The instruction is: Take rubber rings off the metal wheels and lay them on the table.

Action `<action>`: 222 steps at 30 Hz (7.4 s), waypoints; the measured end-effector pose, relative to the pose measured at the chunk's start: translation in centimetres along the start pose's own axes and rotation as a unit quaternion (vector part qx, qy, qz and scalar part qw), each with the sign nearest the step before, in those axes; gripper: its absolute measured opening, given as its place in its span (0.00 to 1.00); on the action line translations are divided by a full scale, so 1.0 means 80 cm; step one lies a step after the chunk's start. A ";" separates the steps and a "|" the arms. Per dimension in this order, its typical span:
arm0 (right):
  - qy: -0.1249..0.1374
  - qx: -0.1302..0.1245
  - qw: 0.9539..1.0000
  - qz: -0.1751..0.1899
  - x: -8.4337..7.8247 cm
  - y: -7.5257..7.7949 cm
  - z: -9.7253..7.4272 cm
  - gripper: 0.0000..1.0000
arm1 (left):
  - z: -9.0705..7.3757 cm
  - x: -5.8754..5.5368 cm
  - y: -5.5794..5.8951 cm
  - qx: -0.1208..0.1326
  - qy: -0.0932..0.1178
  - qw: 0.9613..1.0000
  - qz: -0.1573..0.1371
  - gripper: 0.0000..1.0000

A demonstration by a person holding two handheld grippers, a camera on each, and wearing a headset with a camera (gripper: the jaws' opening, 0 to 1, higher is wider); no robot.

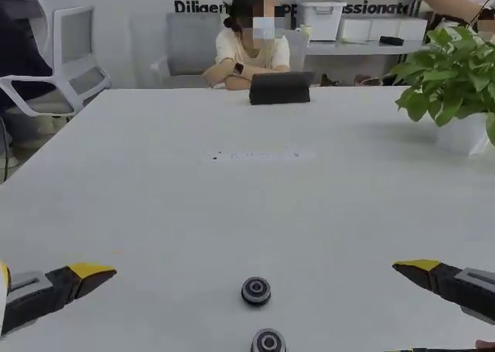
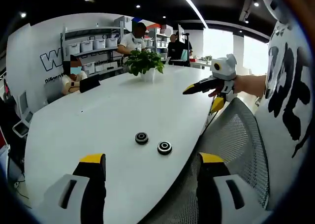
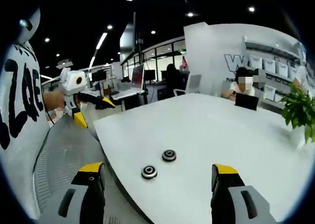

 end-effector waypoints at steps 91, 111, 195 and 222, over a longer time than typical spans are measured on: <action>-0.006 0.006 0.999 -0.044 0.007 0.015 0.022 0.87 | 0.022 0.020 -0.011 -0.010 0.017 1.000 0.016 0.71; -0.012 0.025 0.999 -0.041 -0.009 0.011 0.043 0.85 | 0.036 0.018 -0.014 -0.015 0.014 1.000 0.016 0.70; -0.049 0.074 0.994 -0.061 -0.066 0.013 0.106 0.63 | 0.153 -0.011 -0.013 -0.104 -0.069 0.989 0.084 0.58; -0.061 0.091 0.993 -0.046 -0.081 0.012 0.129 0.48 | 0.195 -0.022 -0.015 -0.134 -0.099 0.983 0.077 0.44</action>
Point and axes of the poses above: the centre of the closed fingertips' face, and the gripper's own axes: z roughly forward along the fingers, y roughly to its right, x roughly out of its top, the point moved 10 cm from there along -z, roughly backward along the fingers, and after that the axes turned 10 degrees about -z, right-handed, at the moved point
